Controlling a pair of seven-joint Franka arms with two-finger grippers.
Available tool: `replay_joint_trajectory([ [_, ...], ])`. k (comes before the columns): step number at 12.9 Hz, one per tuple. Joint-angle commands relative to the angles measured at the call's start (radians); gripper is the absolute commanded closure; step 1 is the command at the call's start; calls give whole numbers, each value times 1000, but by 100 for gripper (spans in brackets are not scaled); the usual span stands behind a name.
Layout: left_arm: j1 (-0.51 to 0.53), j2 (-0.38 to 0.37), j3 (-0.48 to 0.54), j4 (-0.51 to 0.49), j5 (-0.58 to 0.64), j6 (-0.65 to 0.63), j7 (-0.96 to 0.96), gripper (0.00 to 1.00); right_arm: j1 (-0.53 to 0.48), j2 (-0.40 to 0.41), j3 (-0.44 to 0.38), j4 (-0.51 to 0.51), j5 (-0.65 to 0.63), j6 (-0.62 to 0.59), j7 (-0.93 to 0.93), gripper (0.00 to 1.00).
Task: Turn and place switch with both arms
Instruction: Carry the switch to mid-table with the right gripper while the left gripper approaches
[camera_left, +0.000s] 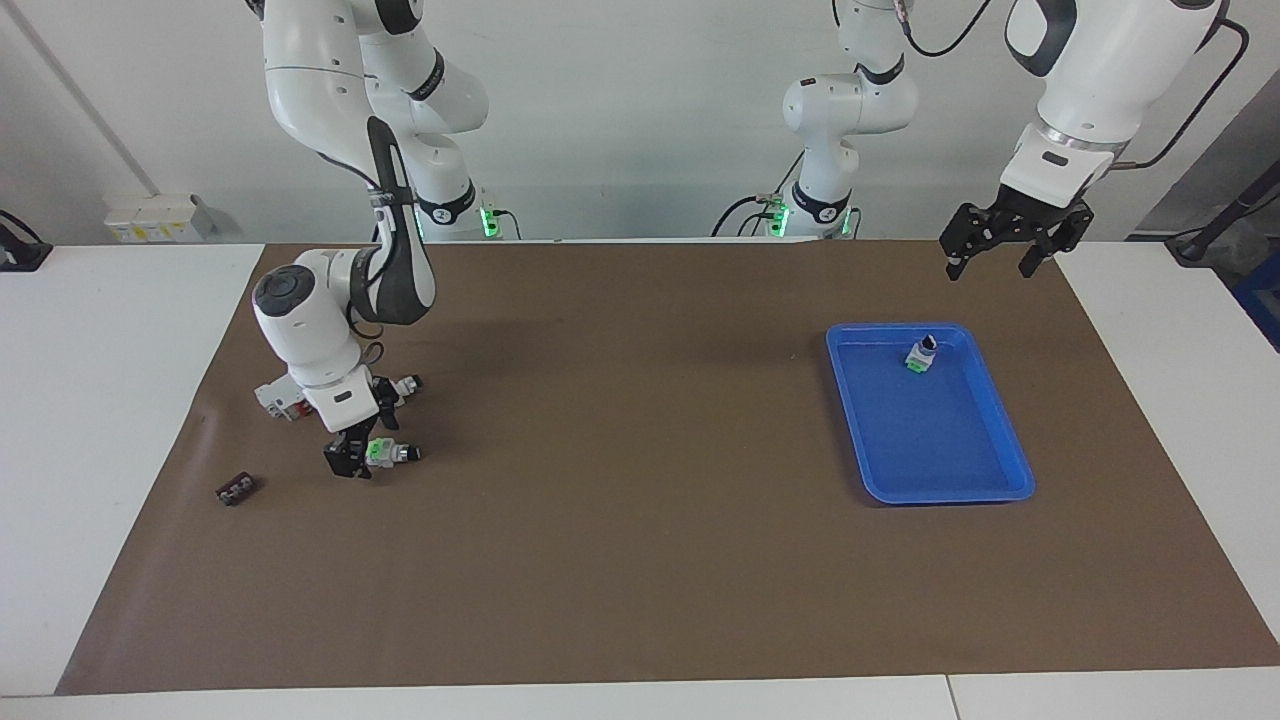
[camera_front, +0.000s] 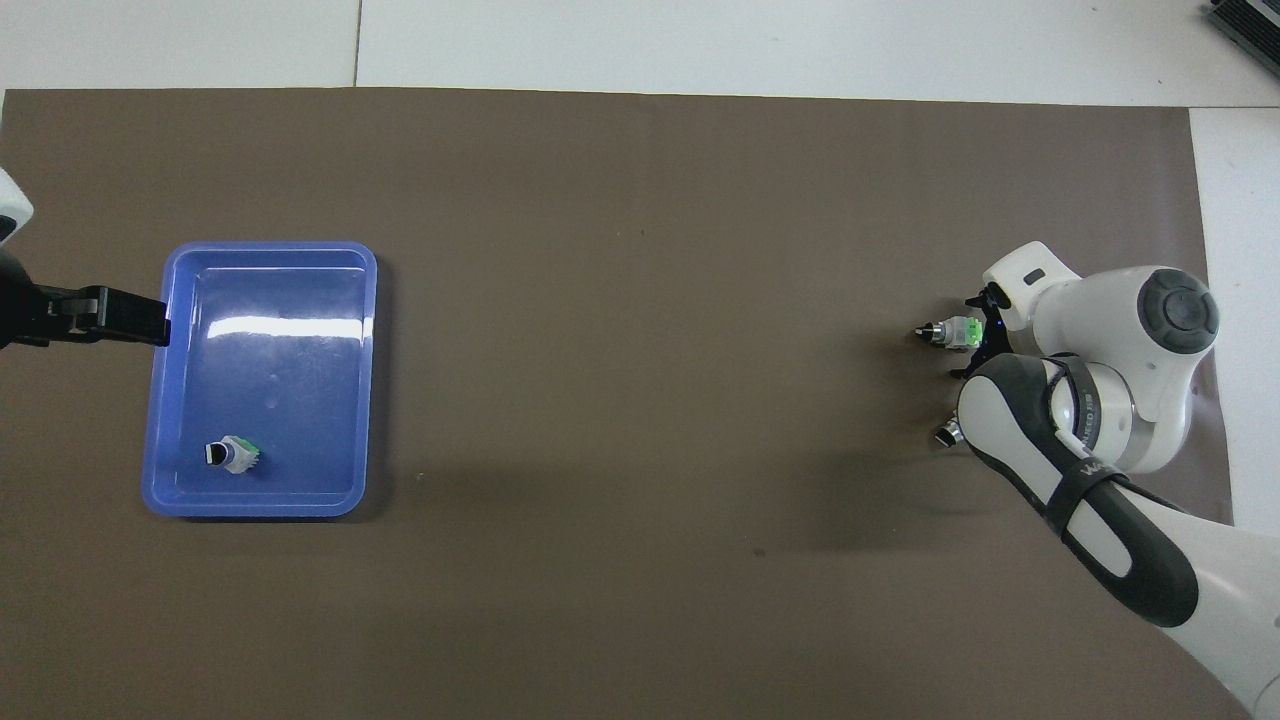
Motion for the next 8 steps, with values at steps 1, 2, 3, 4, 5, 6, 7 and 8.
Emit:
replay_joint_trajectory([
  [1,-12,-33,7,-42,19,12,-3,0,-13,0,5,16,-15,6,-61,71],
  [2,-12,-36,7,-43,19,11,-3,0,-10,-1,5,19,-13,4,-60,100],
  [3,-12,-36,7,-43,21,15,-3,0,-10,-6,7,19,-12,-8,-58,100],
  [4,-12,-36,9,-43,19,15,-3,0,-10,-16,9,19,-8,-49,-60,100],
  [5,-12,-36,9,-43,19,17,-3,0,-5,-36,15,24,-10,-112,-75,100],
  [6,-10,-36,9,-43,19,17,-3,0,4,-55,22,44,4,-167,-122,100],
  [7,-10,-36,9,-43,19,15,-3,0,-1,-76,74,70,39,-218,-141,100],
  [8,-10,-36,9,-43,19,15,-3,0,-8,-101,119,99,107,-262,-149,100],
])
